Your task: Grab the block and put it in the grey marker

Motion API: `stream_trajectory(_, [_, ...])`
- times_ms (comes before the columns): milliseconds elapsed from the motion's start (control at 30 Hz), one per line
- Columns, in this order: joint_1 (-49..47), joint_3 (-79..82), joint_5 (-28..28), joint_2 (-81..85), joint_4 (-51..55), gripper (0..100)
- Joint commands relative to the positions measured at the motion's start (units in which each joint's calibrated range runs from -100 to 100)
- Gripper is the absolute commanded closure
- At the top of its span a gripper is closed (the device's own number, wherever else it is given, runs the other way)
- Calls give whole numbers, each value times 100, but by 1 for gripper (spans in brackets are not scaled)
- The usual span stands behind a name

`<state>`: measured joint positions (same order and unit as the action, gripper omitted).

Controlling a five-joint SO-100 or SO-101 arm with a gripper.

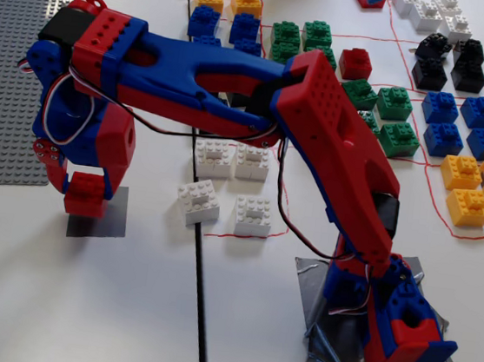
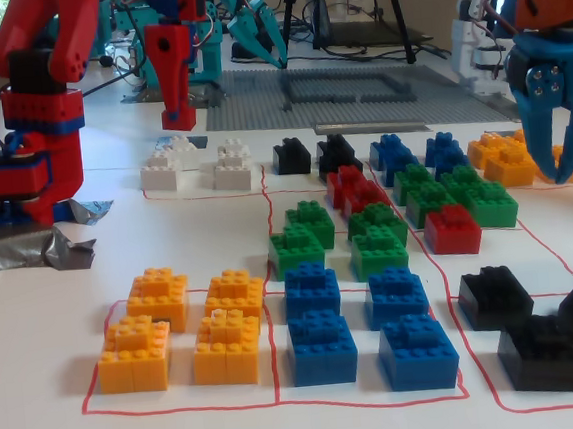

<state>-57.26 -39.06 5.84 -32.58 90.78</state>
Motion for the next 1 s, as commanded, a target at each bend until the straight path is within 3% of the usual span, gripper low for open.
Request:
stream_trajectory(0, [-64, -500, 54, 131, 46, 100])
stream_trajectory(233, [-123, -745, 73, -141, 168, 100])
stream_trajectory(433, [-73, -863, -44, -199, 573, 81])
stream_trajectory(567, [-54, -1126, -112, -191, 711, 73])
stream_trajectory(800, [-54, -1635, -59, -75, 793, 75])
stream_trajectory(900, [5, -1789, -176, 205, 793, 70])
stream_trajectory(967, [74, -1671, -98, 494, 833, 75])
